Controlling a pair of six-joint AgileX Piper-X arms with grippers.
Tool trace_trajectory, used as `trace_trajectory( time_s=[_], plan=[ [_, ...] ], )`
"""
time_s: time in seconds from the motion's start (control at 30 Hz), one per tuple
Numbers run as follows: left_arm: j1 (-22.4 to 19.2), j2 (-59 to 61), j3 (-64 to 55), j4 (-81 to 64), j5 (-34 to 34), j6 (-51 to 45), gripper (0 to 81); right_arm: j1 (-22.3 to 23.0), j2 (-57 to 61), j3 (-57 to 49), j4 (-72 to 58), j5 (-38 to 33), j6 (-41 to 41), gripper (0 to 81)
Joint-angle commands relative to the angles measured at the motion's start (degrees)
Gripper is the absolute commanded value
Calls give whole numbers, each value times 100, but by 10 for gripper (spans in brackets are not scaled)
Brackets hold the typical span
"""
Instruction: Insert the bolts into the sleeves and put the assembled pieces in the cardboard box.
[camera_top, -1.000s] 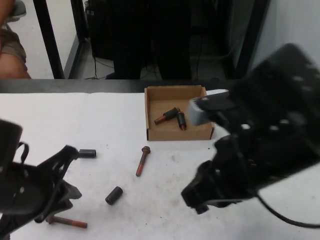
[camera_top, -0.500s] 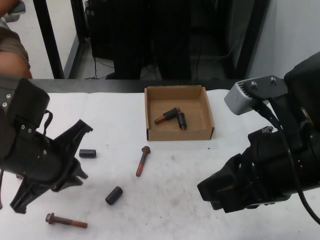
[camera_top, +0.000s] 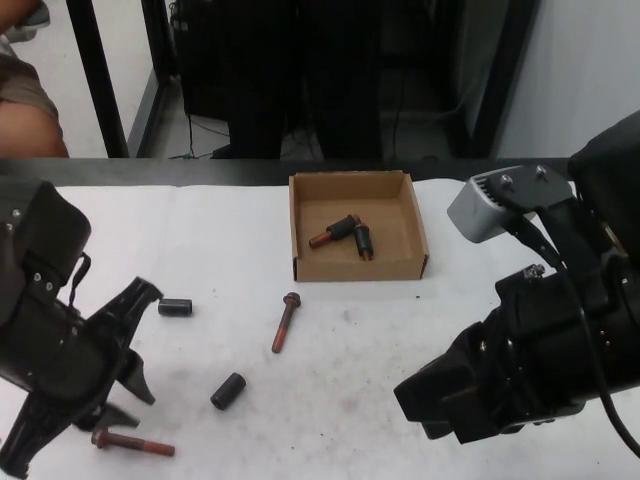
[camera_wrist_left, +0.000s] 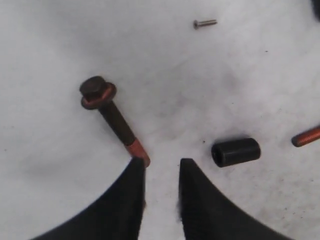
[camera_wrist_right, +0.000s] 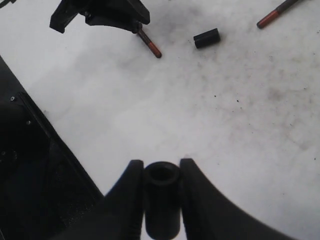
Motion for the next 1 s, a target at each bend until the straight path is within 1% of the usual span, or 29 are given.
trace_trajectory(
  time_s=[0.0, 0.07, 0.1, 0.2, 0.3, 0.5, 0.7, 0.97],
  plan=[
    [15, 5, 6, 71, -96, 21, 384, 20, -69, -20, -17, -98, -58, 3],
    [13, 55, 6, 71, -78, -233, 456, 20, -69, -20, -17, -98, -58, 3],
    [13, 95, 6, 71, -35, -322, 468, 20, -69, -20, -17, -98, -58, 3],
    [13, 242, 6, 85, 117, -354, 468, 20, -69, -20, -17, -98, -58, 3],
    [-22, 367, 6, 156, 91, -402, 468, 20, -69, -20, -17, -98, -58, 3],
    [-101, 396, 6, 191, -480, -1065, 468, 20, -69, -20, -17, -98, -58, 3],
    [-101, 396, 6, 191, -940, -1339, 468, 20, -69, -20, -17, -98, -58, 3],
    [-101, 638, 6, 172, -940, -1427, 468, 20, -69, -20, -17, -98, -58, 3]
  ],
)
